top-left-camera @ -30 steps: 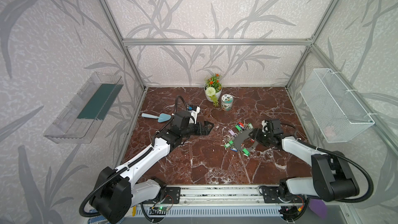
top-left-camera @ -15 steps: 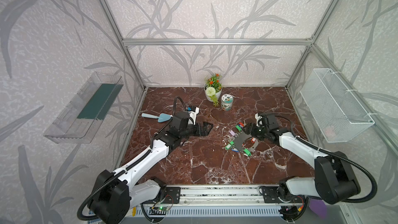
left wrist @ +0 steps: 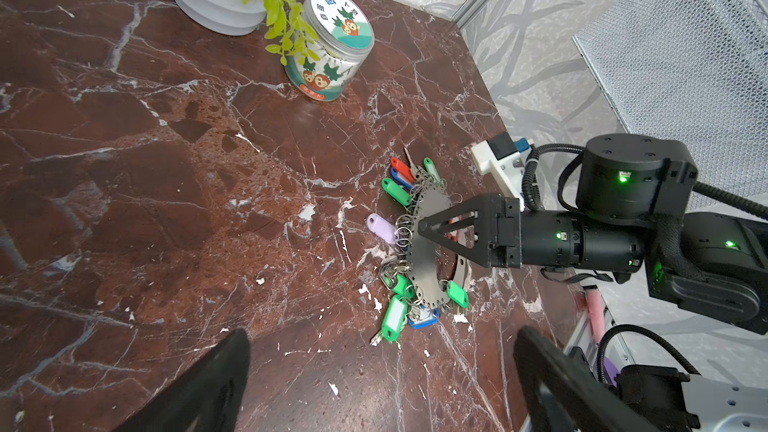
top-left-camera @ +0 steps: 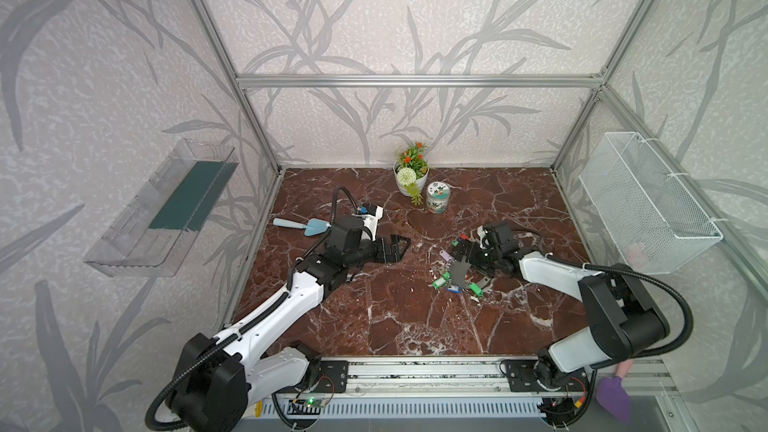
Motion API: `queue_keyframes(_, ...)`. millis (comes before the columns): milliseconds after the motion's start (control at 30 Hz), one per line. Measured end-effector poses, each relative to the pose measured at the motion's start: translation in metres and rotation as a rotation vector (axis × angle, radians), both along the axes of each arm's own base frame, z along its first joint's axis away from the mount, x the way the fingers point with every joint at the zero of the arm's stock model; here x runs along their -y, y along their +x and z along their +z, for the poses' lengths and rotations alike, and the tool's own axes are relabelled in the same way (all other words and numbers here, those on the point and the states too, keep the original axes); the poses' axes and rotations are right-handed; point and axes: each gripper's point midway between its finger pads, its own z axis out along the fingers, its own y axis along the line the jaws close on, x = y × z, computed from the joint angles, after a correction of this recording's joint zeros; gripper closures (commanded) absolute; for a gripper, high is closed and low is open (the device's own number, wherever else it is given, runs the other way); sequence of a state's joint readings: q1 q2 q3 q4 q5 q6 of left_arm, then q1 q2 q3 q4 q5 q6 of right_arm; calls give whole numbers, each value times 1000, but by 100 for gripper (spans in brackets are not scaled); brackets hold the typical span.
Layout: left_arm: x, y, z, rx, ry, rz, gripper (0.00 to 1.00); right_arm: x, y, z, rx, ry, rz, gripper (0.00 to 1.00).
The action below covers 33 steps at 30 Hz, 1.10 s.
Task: Put the keys on the keyring
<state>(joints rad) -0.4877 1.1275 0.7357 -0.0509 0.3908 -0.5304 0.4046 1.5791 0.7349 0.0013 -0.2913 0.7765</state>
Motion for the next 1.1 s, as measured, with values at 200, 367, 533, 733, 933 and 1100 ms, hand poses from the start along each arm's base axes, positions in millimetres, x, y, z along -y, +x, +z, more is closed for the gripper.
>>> queue_keyframes(200,-1,1,0,3,3,5,1,-56,13,1,50,-4,167,1)
queue_keyframes(367,-7,2,7,35,10,36,1,-64,4,3,66,-35,222,1)
queue_keyframes(533,-27,8,18,108,33,141,1,-22,12,46,171,-160,152,1)
queue_keyframes(733,-73,16,30,250,102,357,1,30,23,177,616,-236,56,1)
queue_keyframes(933,-136,32,22,330,287,679,1,102,8,190,794,-444,-112,1)
queue_keyframes(1100,-191,38,-15,316,589,872,1,153,2,133,723,-694,-208,1)
